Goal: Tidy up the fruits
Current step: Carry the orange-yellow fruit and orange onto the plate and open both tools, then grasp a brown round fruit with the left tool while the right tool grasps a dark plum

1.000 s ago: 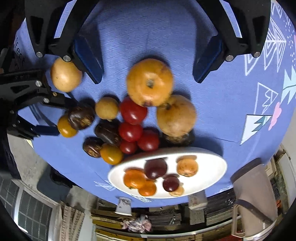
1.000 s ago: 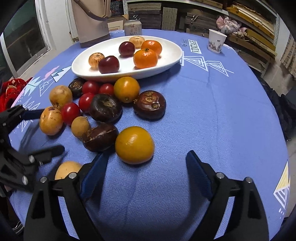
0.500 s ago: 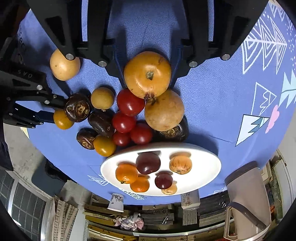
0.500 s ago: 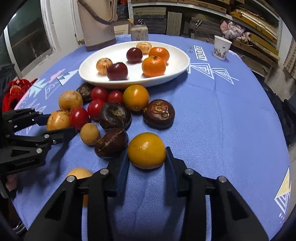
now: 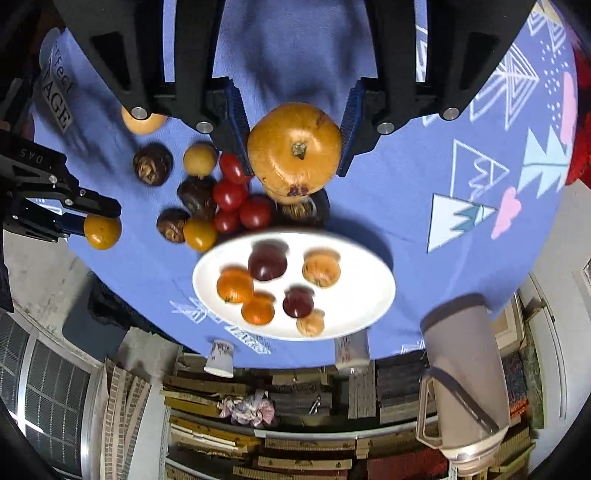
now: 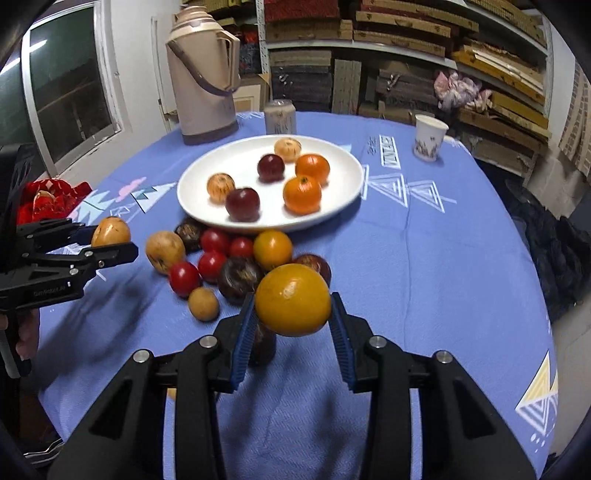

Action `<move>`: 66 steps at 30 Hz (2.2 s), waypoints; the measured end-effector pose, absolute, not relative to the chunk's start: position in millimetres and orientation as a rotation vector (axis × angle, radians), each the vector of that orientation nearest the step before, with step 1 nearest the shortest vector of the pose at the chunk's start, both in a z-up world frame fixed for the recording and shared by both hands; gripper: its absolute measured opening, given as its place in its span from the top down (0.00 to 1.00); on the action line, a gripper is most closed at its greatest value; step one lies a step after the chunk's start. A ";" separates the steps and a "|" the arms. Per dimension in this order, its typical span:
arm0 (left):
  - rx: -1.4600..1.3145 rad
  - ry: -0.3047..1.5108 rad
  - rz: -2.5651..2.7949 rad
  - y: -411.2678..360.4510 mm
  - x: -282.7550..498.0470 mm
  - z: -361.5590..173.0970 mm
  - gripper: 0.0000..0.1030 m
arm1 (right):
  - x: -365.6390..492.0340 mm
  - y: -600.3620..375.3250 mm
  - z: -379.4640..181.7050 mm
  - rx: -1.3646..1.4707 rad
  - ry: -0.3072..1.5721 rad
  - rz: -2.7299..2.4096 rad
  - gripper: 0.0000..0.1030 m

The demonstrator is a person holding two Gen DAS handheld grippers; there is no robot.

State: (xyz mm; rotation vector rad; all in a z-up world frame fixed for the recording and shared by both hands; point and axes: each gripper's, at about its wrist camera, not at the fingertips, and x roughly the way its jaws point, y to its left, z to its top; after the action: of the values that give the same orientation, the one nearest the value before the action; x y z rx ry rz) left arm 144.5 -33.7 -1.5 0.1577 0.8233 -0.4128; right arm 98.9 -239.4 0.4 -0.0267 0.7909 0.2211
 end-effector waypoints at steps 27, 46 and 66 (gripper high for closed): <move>0.053 0.892 -0.292 -46.6 277.0 -15.8 0.57 | 259.4 -183.5 -3.5 0.118 0.859 0.286 0.63; 0.040 0.766 -0.297 -36.2 249.5 -0.6 0.25 | 232.6 -208.9 2.1 0.207 0.806 0.370 0.45; 0.043 0.732 -0.296 -14.0 192.8 -14.5 0.16 | 150.2 -267.1 -22.4 0.378 0.696 0.307 0.26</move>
State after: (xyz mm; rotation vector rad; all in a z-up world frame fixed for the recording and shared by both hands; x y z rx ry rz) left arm 192.8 -14.0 -14.5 0.0431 0.7325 -0.2962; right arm 150.2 -267.1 -22.4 0.3784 0.6956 0.3071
